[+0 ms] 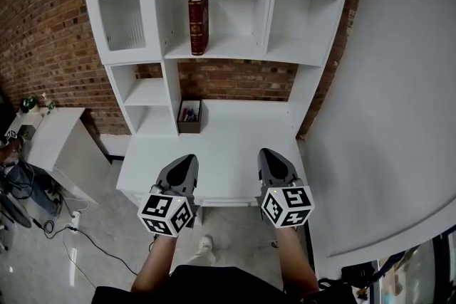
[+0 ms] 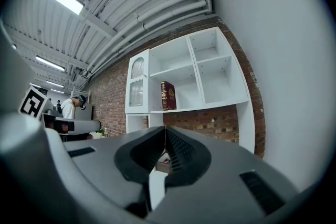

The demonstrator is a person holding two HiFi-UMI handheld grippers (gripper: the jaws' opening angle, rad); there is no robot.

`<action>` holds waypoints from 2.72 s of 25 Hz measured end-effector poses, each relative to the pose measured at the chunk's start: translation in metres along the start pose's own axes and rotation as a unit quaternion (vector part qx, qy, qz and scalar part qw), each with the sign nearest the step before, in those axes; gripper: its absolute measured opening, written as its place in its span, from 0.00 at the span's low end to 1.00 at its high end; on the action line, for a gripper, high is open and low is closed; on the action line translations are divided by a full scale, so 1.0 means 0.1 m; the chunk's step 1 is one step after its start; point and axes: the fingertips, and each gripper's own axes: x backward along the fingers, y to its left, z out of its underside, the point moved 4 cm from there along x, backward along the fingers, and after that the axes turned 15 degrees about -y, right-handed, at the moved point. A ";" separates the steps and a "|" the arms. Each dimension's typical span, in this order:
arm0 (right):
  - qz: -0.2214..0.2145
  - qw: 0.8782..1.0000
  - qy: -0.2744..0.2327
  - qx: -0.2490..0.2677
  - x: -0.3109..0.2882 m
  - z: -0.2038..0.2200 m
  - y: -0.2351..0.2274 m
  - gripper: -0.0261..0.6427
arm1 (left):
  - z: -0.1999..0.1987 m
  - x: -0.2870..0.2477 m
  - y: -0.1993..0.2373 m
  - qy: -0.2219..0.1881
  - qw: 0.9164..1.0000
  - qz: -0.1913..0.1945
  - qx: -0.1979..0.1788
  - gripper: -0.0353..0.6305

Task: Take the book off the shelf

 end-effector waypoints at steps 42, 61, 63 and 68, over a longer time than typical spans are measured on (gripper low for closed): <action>0.050 0.999 0.003 0.015 -2.06 0.39 -0.26 0.07 | 0.18 -1.60 1.59 0.004 0.999 0.024 0.041 0.08; 0.049 0.999 0.018 0.013 -2.54 0.67 -0.26 0.07 | 0.30 -1.88 1.90 0.002 0.999 0.029 0.019 0.08; 0.049 0.999 0.019 0.012 -2.55 0.68 -0.29 0.07 | 0.33 -1.90 1.89 0.006 0.999 0.026 0.019 0.08; 0.039 0.999 0.020 0.008 -2.60 0.69 -0.39 0.07 | 0.36 -2.01 1.88 0.005 1.000 0.022 0.012 0.08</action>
